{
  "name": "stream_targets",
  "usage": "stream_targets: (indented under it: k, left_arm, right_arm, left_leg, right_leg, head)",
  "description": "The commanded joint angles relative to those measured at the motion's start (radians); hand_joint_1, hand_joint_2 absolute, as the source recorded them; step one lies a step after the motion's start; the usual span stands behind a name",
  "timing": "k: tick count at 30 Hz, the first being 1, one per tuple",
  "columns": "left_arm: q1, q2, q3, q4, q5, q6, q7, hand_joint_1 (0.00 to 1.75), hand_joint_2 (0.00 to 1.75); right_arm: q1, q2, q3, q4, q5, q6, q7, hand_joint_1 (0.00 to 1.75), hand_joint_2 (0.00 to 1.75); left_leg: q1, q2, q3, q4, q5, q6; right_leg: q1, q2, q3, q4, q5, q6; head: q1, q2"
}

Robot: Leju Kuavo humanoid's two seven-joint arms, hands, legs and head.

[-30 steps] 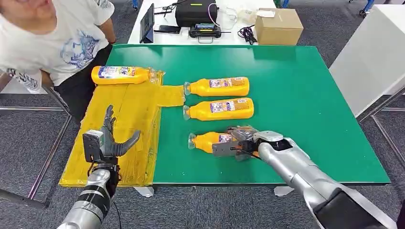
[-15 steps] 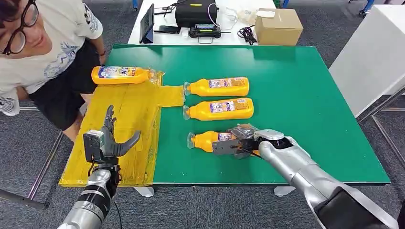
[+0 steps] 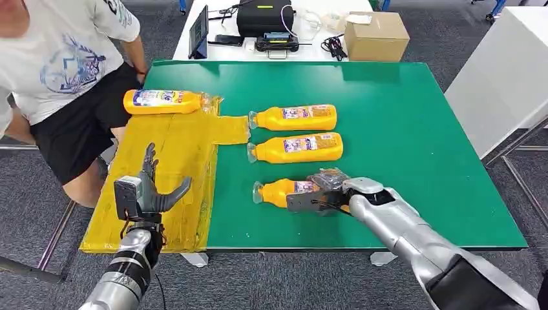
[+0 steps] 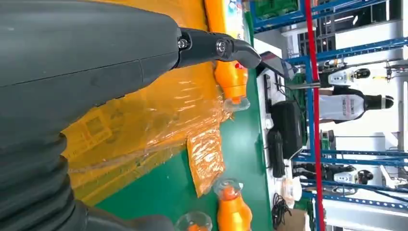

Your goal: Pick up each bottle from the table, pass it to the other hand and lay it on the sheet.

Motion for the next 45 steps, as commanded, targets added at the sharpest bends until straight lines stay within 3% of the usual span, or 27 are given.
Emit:
stream_targets:
  k: [1, 4, 5, 7, 18, 23, 28, 31, 35, 45]
  left_arm:
    - [0.091, -0.075, 0.003, -0.21, 0.18, -0.177, 0.079, 0.0, 1.75]
    - [0.103, -0.071, -0.032, -0.24, 0.235, -0.209, 0.105, 0.0, 1.75]
    - [0.104, -0.071, -0.036, -0.241, 0.247, -0.211, 0.109, 0.0, 1.75]
    - [0.107, -0.067, -0.057, -0.242, 0.263, -0.211, 0.112, 0.0, 1.75]
    - [0.141, -0.07, -0.103, -0.299, 0.311, -0.229, 0.131, 0.0, 1.75]
    - [0.159, -0.06, -0.15, -0.321, 0.407, -0.36, 0.2, 0.0, 1.75]
    - [0.163, -0.058, -0.168, -0.32, 0.423, -0.387, 0.215, 0.0, 1.75]
    - [0.177, -0.043, -0.23, -0.318, 0.452, -0.502, 0.266, 0.0, 1.75]
    - [0.197, -0.039, -0.328, -0.332, 0.429, -0.558, 0.274, 0.0, 1.75]
    - [0.183, -0.044, -0.364, -0.293, 0.388, -0.516, 0.265, 0.0, 1.75]
  right_arm:
    - [0.555, 0.282, -0.584, -0.808, 0.07, -0.73, -0.269, 1.75, 1.75]
    - [0.579, 0.301, -0.658, -0.806, 0.039, -0.789, -0.339, 1.75, 1.75]
    - [0.582, 0.305, -0.68, -0.794, 0.026, -0.797, -0.355, 1.75, 1.75]
    - [0.59, 0.306, -0.704, -0.786, -0.004, -0.809, -0.373, 1.75, 1.75]
    - [0.627, 0.349, -0.778, -0.752, -0.002, -0.813, -0.442, 1.75, 1.75]
    - [0.625, 0.347, -0.791, -0.685, -0.001, -0.76, -0.439, 1.75, 1.75]
    - [0.621, 0.351, -0.791, -0.653, 0.0, -0.751, -0.446, 1.75, 1.75]
    - [0.605, 0.352, -0.763, -0.557, 0.013, -0.687, -0.443, 1.75, 1.75]
    - [0.565, 0.414, -0.702, -0.376, 0.022, -0.664, -0.495, 1.75, 1.75]
    - [0.508, 0.5, -0.533, -0.179, 0.011, -0.643, -0.505, 1.75, 1.75]
  left_leg:
    - [0.004, 0.007, 0.007, -0.003, -0.005, -0.004]
    - [0.007, 0.005, 0.001, 0.002, -0.009, -0.007]
    - [0.003, 0.001, -0.004, 0.001, -0.006, -0.006]
    - [0.007, -0.014, -0.002, 0.001, -0.004, -0.005]
    - [0.001, -0.008, -0.004, -0.001, -0.003, -0.004]
    - [0.002, -0.007, 0.0, -0.001, -0.005, -0.004]
    - [0.002, -0.006, 0.001, -0.001, -0.005, -0.004]
    - [0.002, -0.006, 0.0, -0.001, -0.005, -0.004]
    - [0.002, -0.004, 0.003, -0.002, -0.005, -0.005]
    - [0.004, -0.002, 0.001, -0.001, -0.005, -0.005]
  right_leg:
    - [0.004, 0.006, 0.005, -0.003, -0.002, -0.005]
    - [0.007, 0.004, 0.0, 0.004, -0.005, -0.005]
    - [0.003, 0.0, -0.005, 0.004, -0.004, -0.003]
    - [0.006, -0.012, 0.001, 0.0, -0.007, -0.004]
    - [0.001, -0.008, -0.002, 0.0, -0.006, -0.003]
    - [0.002, -0.007, 0.001, 0.0, -0.007, -0.003]
    - [0.002, -0.006, 0.003, -0.001, -0.007, -0.003]
    - [0.001, -0.006, 0.002, -0.001, -0.007, -0.003]
    - [0.002, -0.004, 0.004, -0.002, -0.006, -0.004]
    - [0.003, -0.002, 0.002, 0.0, -0.006, -0.004]
  head:
    - [0.001, 0.0]
    - [0.0, 0.0]
    - [-0.008, 0.0]
    - [-0.005, 0.0]
    - [-0.006, 0.0]
    - [-0.005, 0.0]
    - [-0.005, 0.0]
    - [-0.005, 0.0]
    - [-0.006, 0.0]
    - [-0.006, 0.0]
